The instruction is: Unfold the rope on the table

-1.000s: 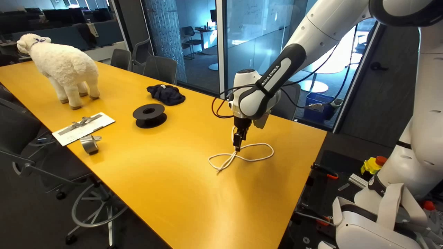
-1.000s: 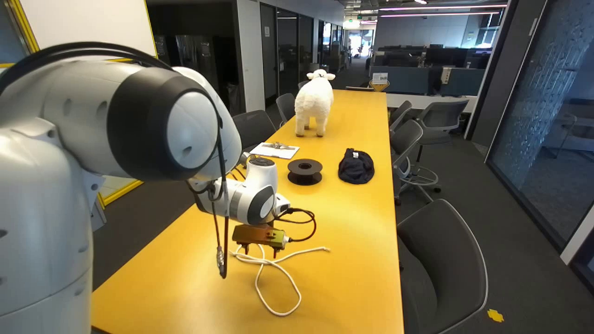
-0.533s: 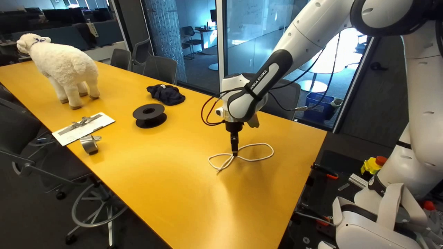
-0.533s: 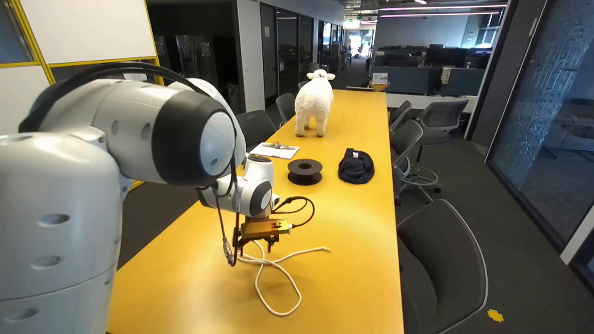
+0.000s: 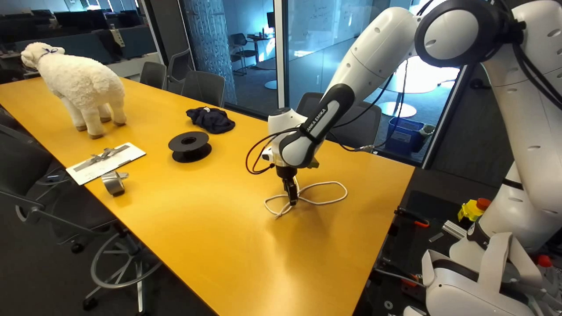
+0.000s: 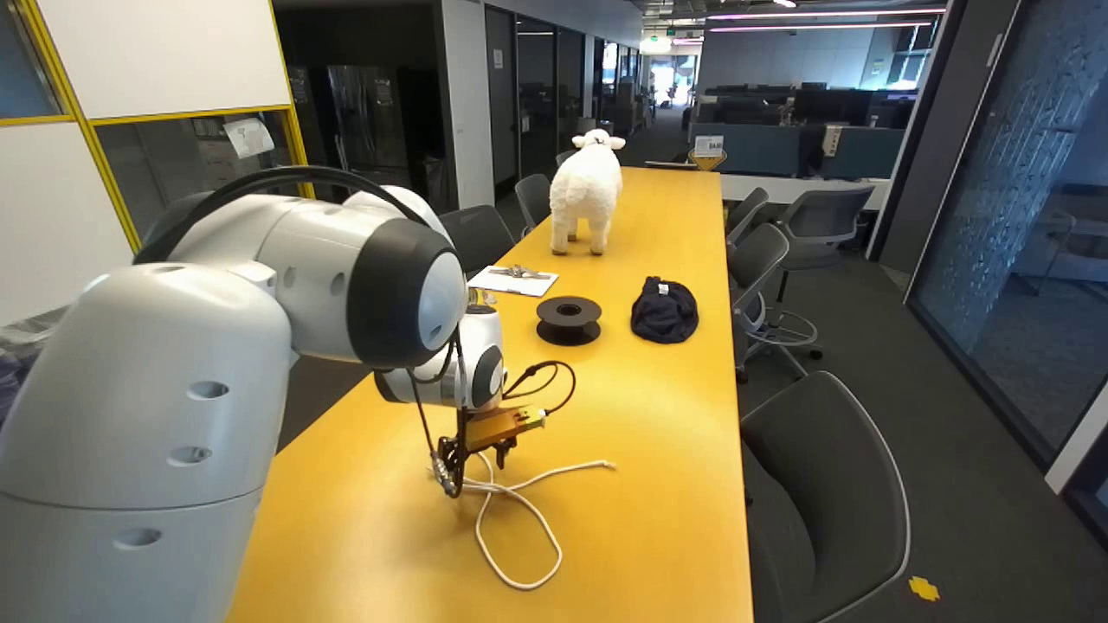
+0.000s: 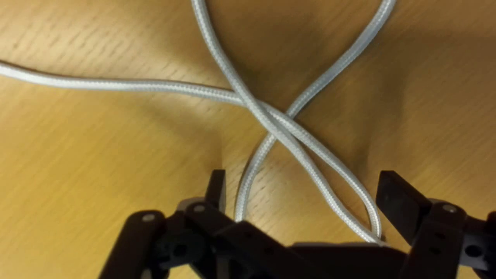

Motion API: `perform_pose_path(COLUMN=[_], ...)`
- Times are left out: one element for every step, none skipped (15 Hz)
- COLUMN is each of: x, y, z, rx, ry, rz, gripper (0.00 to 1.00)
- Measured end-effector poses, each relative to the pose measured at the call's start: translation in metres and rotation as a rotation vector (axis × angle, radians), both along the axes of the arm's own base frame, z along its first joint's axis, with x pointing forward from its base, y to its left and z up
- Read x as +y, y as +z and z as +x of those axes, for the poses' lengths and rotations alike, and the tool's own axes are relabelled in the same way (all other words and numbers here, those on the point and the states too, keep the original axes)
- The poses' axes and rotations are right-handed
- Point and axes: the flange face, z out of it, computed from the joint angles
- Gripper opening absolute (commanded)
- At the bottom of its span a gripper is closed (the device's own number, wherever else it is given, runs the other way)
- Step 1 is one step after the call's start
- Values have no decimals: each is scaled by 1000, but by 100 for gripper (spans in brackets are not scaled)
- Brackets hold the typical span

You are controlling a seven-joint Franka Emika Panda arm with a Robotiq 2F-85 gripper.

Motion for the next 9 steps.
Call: perform_pose_path(x=[4,9,13,16,19,21,23,24,25], y=[-2,-3,-3,-2,-1,-1,0,0,0], z=[2,4,6,7,8,9,10,10,10], rx=[-7,-17,-24,-34,-42,-49,-56,-61,-63], ry=[17,32,46,59,68,76,82,88,92], rz=[-1,-1,-3,-5,-6,-6,-7,-8,-8], gripper=[100,100,100,100,100,100,100,100,100])
